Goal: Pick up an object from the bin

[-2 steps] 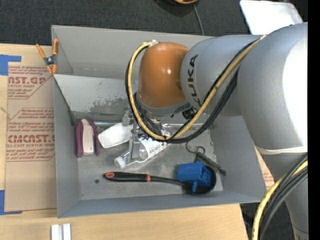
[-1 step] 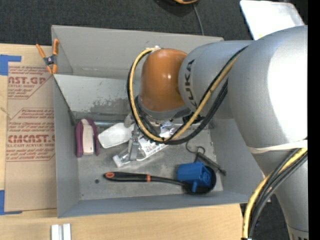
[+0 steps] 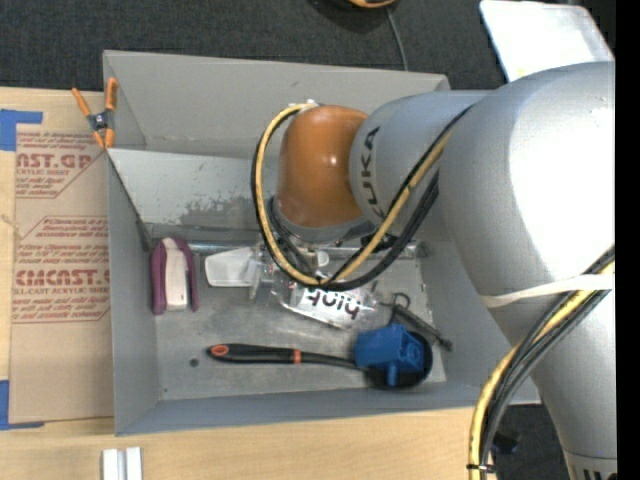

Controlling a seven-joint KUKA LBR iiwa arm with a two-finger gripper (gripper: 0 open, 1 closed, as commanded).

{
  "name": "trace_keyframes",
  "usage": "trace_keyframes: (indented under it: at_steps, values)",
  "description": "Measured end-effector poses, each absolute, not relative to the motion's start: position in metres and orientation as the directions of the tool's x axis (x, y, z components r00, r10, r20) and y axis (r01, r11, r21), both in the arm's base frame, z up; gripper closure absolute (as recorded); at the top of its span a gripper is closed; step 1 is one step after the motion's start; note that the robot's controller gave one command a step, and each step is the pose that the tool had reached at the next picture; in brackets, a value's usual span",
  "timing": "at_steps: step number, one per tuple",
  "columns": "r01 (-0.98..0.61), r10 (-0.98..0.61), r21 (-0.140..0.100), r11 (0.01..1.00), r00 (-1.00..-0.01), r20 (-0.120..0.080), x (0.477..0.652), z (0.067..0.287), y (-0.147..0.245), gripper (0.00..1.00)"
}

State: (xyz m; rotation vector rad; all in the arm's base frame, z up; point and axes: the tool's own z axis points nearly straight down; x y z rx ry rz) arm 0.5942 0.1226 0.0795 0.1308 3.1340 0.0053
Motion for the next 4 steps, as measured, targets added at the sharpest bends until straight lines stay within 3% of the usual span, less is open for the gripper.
trace_keyframes:
  at_steps: [1,2,3,4]
  values:
    - [0.083,0.084,0.004,0.997,-0.996,-0.005,0.594,0.08,0.123,1.0]
    - [0.102,0.102,0.003,0.995,-0.995,-0.001,0.592,0.157,0.127,1.0]
    - [0.127,0.127,0.002,0.992,-0.992,0.0,0.589,0.195,0.109,1.0]
    - [0.223,0.223,0.008,0.975,-0.975,-0.004,0.586,0.172,0.088,1.0]
